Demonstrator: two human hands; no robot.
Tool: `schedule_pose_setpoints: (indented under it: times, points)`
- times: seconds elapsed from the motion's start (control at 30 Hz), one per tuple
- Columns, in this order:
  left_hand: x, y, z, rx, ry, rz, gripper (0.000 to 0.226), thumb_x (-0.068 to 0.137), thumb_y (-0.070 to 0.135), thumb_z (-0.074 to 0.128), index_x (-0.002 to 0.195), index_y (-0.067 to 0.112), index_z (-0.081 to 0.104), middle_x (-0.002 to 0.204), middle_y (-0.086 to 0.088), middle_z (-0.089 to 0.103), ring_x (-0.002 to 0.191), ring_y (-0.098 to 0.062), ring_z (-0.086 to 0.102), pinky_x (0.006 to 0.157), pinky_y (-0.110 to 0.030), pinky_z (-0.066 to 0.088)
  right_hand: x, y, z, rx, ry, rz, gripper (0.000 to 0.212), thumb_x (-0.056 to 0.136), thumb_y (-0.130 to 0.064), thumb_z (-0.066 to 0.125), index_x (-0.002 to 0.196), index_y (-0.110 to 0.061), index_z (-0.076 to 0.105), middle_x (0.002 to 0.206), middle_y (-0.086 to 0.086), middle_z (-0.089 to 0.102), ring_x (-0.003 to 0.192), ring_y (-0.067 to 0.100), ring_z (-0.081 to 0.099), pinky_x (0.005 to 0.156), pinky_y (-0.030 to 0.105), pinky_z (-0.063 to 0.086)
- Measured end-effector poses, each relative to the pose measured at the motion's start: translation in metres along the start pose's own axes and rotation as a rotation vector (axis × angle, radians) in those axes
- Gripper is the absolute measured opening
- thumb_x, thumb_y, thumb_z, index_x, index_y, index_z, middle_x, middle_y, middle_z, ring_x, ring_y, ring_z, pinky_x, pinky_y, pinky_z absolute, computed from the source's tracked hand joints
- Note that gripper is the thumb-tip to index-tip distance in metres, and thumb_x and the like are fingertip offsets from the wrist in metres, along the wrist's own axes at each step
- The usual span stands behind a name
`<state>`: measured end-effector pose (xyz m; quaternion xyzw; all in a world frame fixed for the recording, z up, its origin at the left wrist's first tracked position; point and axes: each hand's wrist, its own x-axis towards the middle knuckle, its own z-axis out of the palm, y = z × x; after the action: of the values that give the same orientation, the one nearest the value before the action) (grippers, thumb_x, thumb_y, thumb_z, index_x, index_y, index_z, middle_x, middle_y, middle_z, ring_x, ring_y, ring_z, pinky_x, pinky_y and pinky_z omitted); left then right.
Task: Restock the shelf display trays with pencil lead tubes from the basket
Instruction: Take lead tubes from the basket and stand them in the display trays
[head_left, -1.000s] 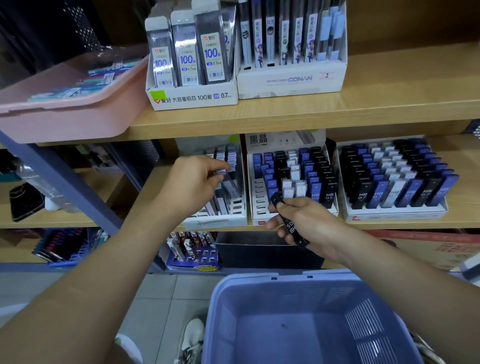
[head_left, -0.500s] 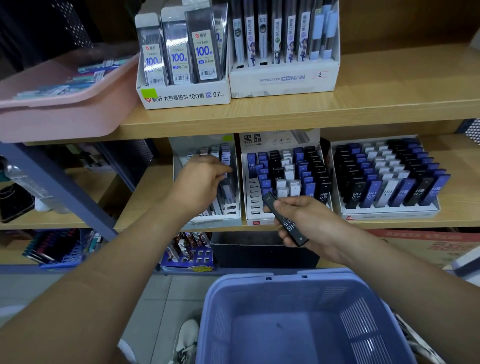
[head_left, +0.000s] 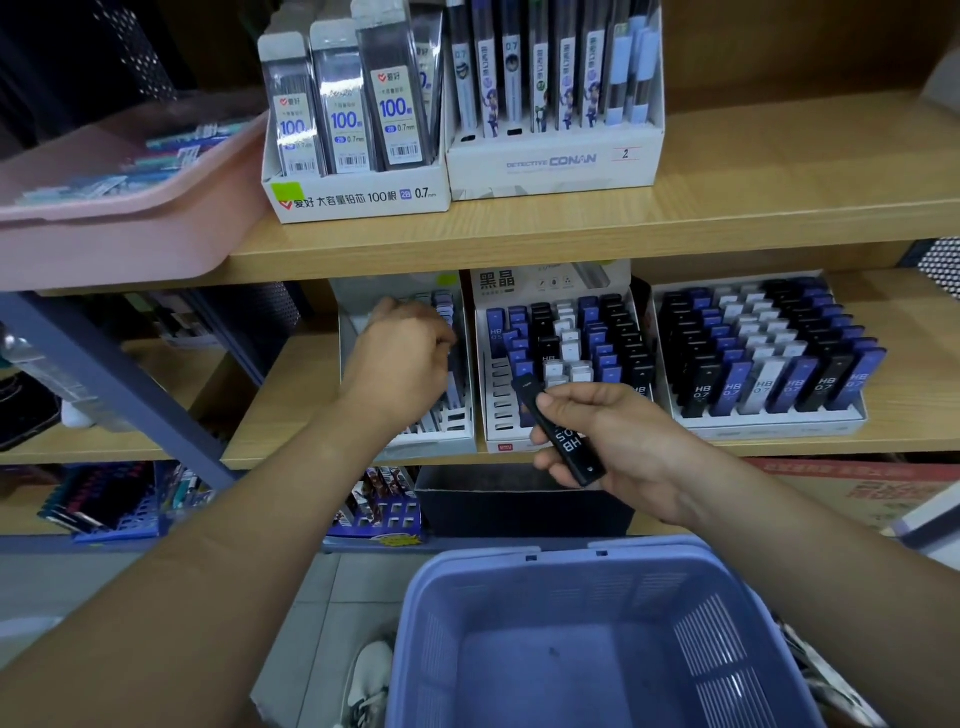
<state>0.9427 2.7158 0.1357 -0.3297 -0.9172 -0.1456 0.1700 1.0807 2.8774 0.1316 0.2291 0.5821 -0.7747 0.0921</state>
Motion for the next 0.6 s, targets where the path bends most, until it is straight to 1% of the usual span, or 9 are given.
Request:
schedule_pose_setpoints:
  times: [0.07, 0.13, 0.2, 0.27, 0.33, 0.43, 0.5, 0.57, 0.6]
  points:
    - [-0.005, 0.018, -0.011, -0.232, -0.104, -0.014, 0.034, 0.089, 0.003, 0.055, 0.115, 0.021, 0.068, 0.107, 0.002, 0.065, 0.092, -0.012, 0.057, 0.081, -0.019, 0.041, 0.001, -0.001, -0.001, 0.002, 0.013, -0.016, 0.015, 0.095, -0.015, 0.062, 0.106, -0.006, 0.067, 0.077, 0.009, 0.066, 0.055, 0.014, 0.062, 0.047, 0.021, 0.051]
    - [-0.014, 0.038, -0.022, -0.492, -0.322, -0.004, 0.04, 0.087, 0.007, 0.062, 0.119, 0.03, 0.065, 0.102, 0.006, 0.062, 0.082, -0.002, 0.056, 0.074, -0.018, 0.045, 0.001, -0.003, -0.003, 0.011, 0.003, -0.02, 0.01, 0.094, -0.008, 0.062, 0.102, -0.005, 0.068, 0.077, 0.009, 0.063, 0.055, 0.013, 0.06, 0.047, 0.02, 0.052]
    - [-0.02, 0.049, -0.023, -0.465, -0.41, 0.11, 0.037, 0.083, 0.015, 0.071, 0.117, 0.028, 0.067, 0.108, 0.007, 0.064, 0.092, -0.004, 0.057, 0.083, -0.021, 0.047, 0.001, -0.004, -0.005, -0.014, -0.014, -0.021, 0.013, 0.091, 0.002, 0.062, 0.101, -0.002, 0.069, 0.076, 0.011, 0.064, 0.055, 0.013, 0.061, 0.049, 0.019, 0.053]
    - [-0.021, 0.049, -0.022, -0.327, -0.38, 0.174, 0.03, 0.081, 0.023, 0.074, 0.111, 0.024, 0.071, 0.103, 0.008, 0.066, 0.089, -0.005, 0.057, 0.083, -0.022, 0.047, 0.0, -0.004, -0.006, -0.043, 0.002, -0.033, 0.021, 0.086, 0.009, 0.064, 0.105, -0.002, 0.067, 0.077, 0.012, 0.067, 0.059, 0.015, 0.065, 0.053, 0.019, 0.055]
    - [-0.023, 0.049, -0.021, -0.307, -0.415, 0.06, 0.022, 0.078, 0.027, 0.077, 0.099, 0.022, 0.072, 0.087, 0.01, 0.066, 0.076, -0.005, 0.058, 0.072, -0.02, 0.046, 0.0, -0.002, -0.009, -0.057, 0.059, -0.074, 0.027, 0.081, 0.011, 0.068, 0.102, -0.005, 0.065, 0.078, 0.012, 0.068, 0.063, 0.016, 0.066, 0.057, 0.021, 0.054]
    - [-0.031, 0.055, -0.016, -0.607, -0.593, -0.176, 0.014, 0.077, 0.018, 0.078, 0.083, 0.015, 0.067, 0.07, -0.001, 0.07, 0.061, -0.009, 0.065, 0.059, -0.022, 0.052, 0.001, 0.0, -0.013, -0.037, 0.11, -0.149, 0.021, 0.079, 0.006, 0.073, 0.091, -0.009, 0.064, 0.065, 0.0, 0.067, 0.058, 0.009, 0.06, 0.06, 0.024, 0.049]
    - [-0.035, 0.057, -0.014, -0.677, -0.664, -0.19, 0.006, 0.082, 0.011, 0.072, 0.081, 0.015, 0.068, 0.07, -0.004, 0.071, 0.061, -0.012, 0.067, 0.06, -0.024, 0.056, 0.001, 0.002, -0.014, -0.015, 0.103, -0.144, 0.015, 0.082, -0.002, 0.073, 0.091, -0.012, 0.065, 0.071, -0.002, 0.07, 0.064, 0.009, 0.064, 0.063, 0.026, 0.048]
    - [-0.035, 0.057, -0.015, -0.662, -0.62, -0.196, 0.014, 0.087, 0.006, 0.066, 0.082, 0.019, 0.069, 0.073, -0.003, 0.071, 0.065, -0.013, 0.068, 0.066, -0.028, 0.059, 0.001, 0.004, -0.015, -0.058, 0.075, -0.128, 0.013, 0.086, -0.007, 0.07, 0.097, -0.013, 0.067, 0.085, 0.003, 0.073, 0.075, 0.016, 0.07, 0.064, 0.029, 0.053]
    - [-0.033, 0.056, -0.016, -0.694, -0.569, -0.235, 0.017, 0.088, 0.004, 0.063, 0.083, 0.019, 0.068, 0.075, -0.004, 0.071, 0.066, -0.015, 0.068, 0.069, -0.03, 0.059, 0.001, 0.005, -0.014, -0.095, 0.065, -0.132, 0.013, 0.087, -0.007, 0.069, 0.099, -0.011, 0.067, 0.088, 0.006, 0.072, 0.076, 0.019, 0.071, 0.062, 0.03, 0.054]
